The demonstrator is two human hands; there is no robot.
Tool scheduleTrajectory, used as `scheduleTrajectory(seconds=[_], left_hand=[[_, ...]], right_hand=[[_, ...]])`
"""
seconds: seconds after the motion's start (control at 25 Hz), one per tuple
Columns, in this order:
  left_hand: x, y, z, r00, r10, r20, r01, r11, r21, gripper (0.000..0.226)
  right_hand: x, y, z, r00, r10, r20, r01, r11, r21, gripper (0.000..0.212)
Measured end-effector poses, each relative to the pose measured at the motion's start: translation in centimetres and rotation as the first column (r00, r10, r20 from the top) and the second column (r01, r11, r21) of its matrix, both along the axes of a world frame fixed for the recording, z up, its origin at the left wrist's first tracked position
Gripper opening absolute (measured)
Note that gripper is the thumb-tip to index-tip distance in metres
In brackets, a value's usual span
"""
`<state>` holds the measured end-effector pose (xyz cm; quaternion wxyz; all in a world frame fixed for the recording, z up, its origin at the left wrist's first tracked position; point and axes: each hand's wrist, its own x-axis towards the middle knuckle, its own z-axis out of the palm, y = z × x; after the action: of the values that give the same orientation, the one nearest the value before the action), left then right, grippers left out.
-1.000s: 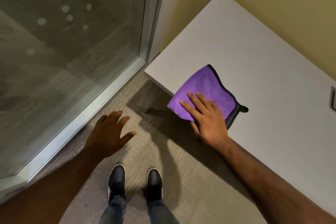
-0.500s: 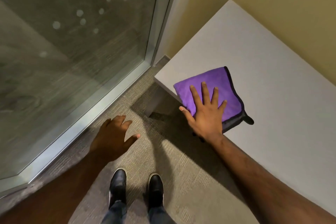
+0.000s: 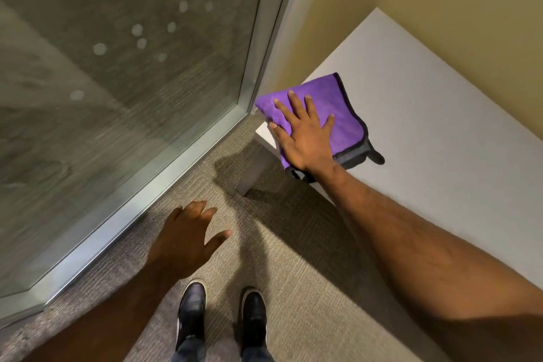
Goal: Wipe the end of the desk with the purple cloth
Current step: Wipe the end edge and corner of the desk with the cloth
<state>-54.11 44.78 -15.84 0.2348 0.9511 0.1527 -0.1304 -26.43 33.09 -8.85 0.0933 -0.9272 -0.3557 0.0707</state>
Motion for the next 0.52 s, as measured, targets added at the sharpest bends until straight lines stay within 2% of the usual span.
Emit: scheduleTrajectory(seconds=[0.16, 0.24, 0.4, 0.52], left_hand=[[-0.4, 0.0, 0.4, 1.000, -0.015, 0.015, 0.016, 1.000, -0.009, 0.102], [-0.7, 0.1, 0.4, 0.999, -0.025, 0.020, 0.025, 1.000, 0.005, 0.099], [-1.9, 0.2, 0.0, 1.000, -0.016, -0.007, 0.016, 0.999, 0.042, 0.084], [-2.4, 0.2, 0.1, 1.000, -0.001, -0.015, 0.001, 0.999, 0.039, 0.082]], right_hand=[[3.8, 3.7, 0.8, 1.000, 0.004, -0.018, -0.005, 0.999, -0.052, 0.055], [4.8, 5.7, 1.6, 1.000, 0.022, -0.021, -0.025, 0.989, -0.147, 0.043], [4.5, 8.3, 3.0, 0.996, 0.086, -0.020, -0.087, 0.912, -0.400, 0.047], [2.3, 9.1, 3.5, 0.974, 0.176, -0.142, -0.219, 0.891, -0.398, 0.045]])
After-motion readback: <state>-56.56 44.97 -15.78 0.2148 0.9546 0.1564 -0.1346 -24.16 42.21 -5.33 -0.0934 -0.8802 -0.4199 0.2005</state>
